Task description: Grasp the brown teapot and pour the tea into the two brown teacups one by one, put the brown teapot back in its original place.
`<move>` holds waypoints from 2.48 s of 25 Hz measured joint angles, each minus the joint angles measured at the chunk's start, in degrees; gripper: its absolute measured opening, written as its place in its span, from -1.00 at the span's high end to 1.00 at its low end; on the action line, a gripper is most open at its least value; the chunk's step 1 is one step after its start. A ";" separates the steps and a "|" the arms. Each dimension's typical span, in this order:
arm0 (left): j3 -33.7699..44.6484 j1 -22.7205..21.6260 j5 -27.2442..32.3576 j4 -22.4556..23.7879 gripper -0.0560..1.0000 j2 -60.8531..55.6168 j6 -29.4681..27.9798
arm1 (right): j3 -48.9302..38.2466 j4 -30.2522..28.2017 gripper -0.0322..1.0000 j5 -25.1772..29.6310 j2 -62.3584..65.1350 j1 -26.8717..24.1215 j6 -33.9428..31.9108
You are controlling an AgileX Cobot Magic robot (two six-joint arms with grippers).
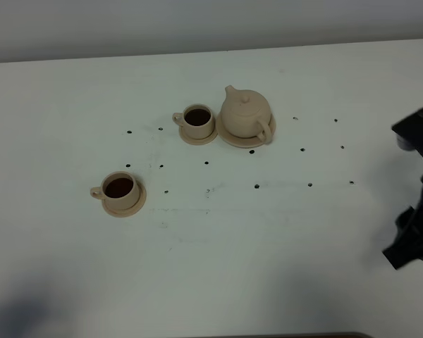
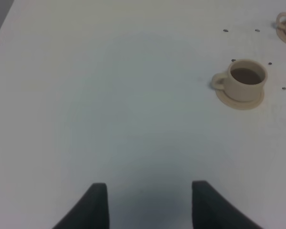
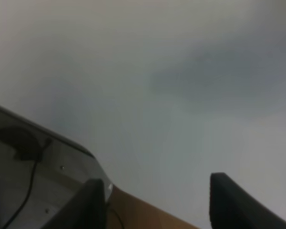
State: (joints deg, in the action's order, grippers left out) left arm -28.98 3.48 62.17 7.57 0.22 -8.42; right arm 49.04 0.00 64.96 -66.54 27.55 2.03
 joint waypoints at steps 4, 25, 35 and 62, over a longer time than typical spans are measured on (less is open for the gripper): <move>0.00 0.00 0.00 0.00 0.08 0.00 -0.05 | -7.54 0.00 0.03 0.00 11.02 0.00 0.57; 0.00 0.00 0.00 0.00 0.08 0.00 -0.05 | -20.23 1.39 0.03 -2.40 38.22 0.00 0.75; 0.00 0.00 0.00 0.00 0.08 0.00 -0.05 | -20.23 1.14 0.03 -2.48 44.01 -12.67 0.05; 0.00 0.00 0.00 0.00 0.08 0.00 0.00 | -20.67 1.19 0.03 -2.60 66.41 -30.23 0.05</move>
State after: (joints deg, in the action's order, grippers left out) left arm -28.98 3.48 62.17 7.57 0.22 -8.42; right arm 28.37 1.19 62.36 -0.13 -2.68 2.08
